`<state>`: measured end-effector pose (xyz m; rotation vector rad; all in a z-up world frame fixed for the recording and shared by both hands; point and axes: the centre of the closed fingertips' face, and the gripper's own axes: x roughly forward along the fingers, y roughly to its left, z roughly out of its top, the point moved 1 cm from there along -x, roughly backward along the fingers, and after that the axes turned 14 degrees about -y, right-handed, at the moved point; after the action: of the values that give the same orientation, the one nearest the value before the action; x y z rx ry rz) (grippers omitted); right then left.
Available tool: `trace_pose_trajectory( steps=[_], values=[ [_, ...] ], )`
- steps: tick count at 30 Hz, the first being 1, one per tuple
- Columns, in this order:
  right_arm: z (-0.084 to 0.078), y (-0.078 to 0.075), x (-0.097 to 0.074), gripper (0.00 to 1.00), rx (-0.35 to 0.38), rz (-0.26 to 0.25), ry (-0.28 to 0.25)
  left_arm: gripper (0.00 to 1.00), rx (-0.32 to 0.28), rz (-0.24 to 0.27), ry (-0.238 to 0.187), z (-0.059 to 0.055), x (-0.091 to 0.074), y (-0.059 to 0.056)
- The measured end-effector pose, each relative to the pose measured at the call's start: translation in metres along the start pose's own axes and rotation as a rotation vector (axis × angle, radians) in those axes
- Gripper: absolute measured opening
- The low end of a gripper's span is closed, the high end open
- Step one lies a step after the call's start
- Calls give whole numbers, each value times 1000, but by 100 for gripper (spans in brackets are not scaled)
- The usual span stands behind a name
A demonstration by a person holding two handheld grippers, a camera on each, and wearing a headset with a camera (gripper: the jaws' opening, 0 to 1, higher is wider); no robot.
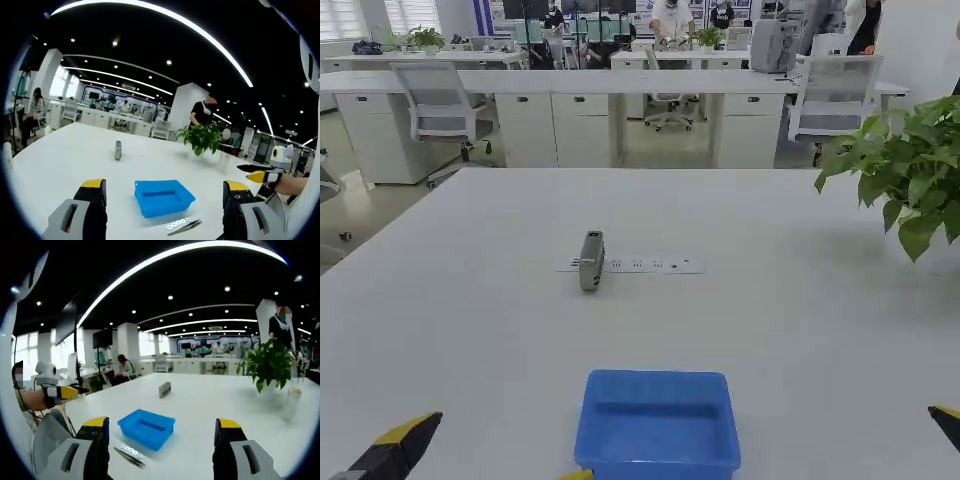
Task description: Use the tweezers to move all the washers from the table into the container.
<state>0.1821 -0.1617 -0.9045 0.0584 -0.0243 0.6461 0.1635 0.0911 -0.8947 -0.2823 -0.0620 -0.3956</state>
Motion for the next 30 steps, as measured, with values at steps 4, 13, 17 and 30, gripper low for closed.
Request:
trace_pose_trajectory(
  steps=[4, 13, 17, 30],
  values=[
    [-2, 2, -1, 85, 3, 3, 7, 99, -4, 12, -6, 1, -3, 2],
    [-2, 1, -1, 85, 9, 2, 5, 99, -3, 20, -4, -1, -4, 5],
    [-4, 2, 0, 85, 9, 8, 12, 99, -1, 19, 1, -3, -5, 5],
    [-9, 0, 1, 86, 1, 3, 39, 99, -2, 24, -3, -3, -5, 8]
  ],
)
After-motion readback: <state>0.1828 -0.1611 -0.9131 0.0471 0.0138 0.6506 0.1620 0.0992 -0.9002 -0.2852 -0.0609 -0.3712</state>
